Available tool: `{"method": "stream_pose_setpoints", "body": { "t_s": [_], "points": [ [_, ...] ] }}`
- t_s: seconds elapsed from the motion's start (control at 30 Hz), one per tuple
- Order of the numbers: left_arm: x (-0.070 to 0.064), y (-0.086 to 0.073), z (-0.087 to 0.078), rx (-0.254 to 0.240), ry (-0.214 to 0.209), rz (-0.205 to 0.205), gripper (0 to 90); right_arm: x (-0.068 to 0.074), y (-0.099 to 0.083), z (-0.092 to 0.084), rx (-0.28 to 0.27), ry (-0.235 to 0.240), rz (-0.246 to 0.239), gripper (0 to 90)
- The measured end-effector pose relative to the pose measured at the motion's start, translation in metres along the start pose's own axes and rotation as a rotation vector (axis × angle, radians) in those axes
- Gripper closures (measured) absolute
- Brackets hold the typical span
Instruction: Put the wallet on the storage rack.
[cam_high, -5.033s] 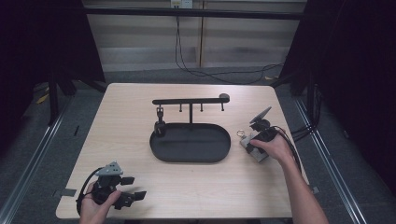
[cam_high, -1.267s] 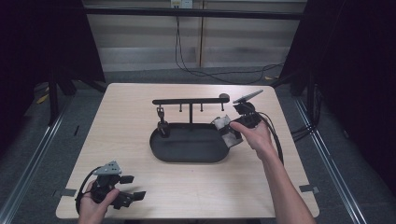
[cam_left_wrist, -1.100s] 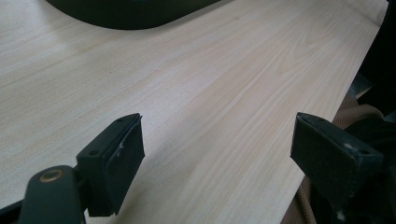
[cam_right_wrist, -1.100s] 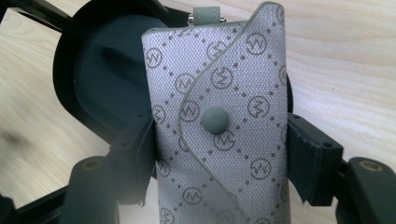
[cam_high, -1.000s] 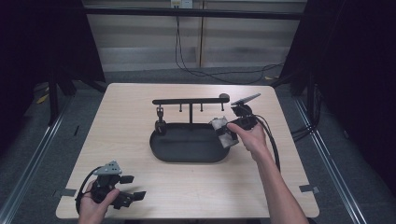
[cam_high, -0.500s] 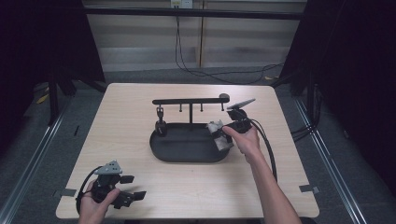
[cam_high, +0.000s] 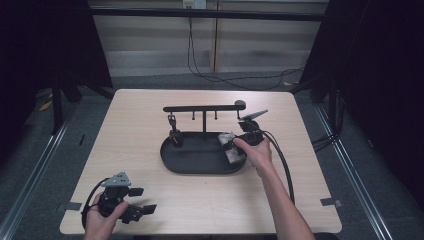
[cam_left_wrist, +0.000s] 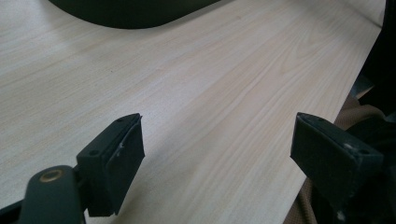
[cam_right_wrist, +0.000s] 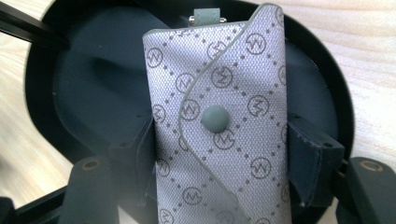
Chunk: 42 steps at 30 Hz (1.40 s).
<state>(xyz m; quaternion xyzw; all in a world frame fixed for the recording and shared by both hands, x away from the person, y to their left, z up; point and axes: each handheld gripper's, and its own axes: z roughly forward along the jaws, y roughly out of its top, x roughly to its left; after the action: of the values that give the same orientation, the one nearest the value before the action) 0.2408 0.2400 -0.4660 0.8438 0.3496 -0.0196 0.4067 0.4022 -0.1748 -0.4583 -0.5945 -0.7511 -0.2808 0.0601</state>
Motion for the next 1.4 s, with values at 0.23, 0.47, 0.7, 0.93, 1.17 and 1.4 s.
{"method": "stream_pose_setpoints", "body": {
  "t_s": [0.23,0.47,0.7,0.93,1.17,1.4],
  "points": [
    [0.0,0.0,0.0,-0.003,0.001,0.0,17.3,0.0,0.0,0.006,0.006,-0.019,-0.015,31.9],
    [0.0,0.0,-0.001,-0.001,0.0,0.001,17.3,0.0,0.0,0.009,0.012,-0.033,-0.011,31.0],
    [0.0,0.0,-0.001,-0.005,0.002,0.002,17.3,0.002,-0.001,0.012,0.02,-0.039,-0.019,29.5],
    [0.0,0.0,-0.002,-0.009,0.004,0.002,17.3,0.004,-0.001,0.005,0.007,-0.032,-0.013,31.9],
    [0.0,0.001,-0.001,-0.007,0.01,0.001,17.3,0.003,-0.002,-0.008,-0.016,-0.018,-0.025,32.5],
    [0.003,0.0,-0.002,-0.012,0.014,-0.025,18.0,0.002,-0.005,-0.022,-0.062,0.001,-0.069,32.2]
  ]
}}
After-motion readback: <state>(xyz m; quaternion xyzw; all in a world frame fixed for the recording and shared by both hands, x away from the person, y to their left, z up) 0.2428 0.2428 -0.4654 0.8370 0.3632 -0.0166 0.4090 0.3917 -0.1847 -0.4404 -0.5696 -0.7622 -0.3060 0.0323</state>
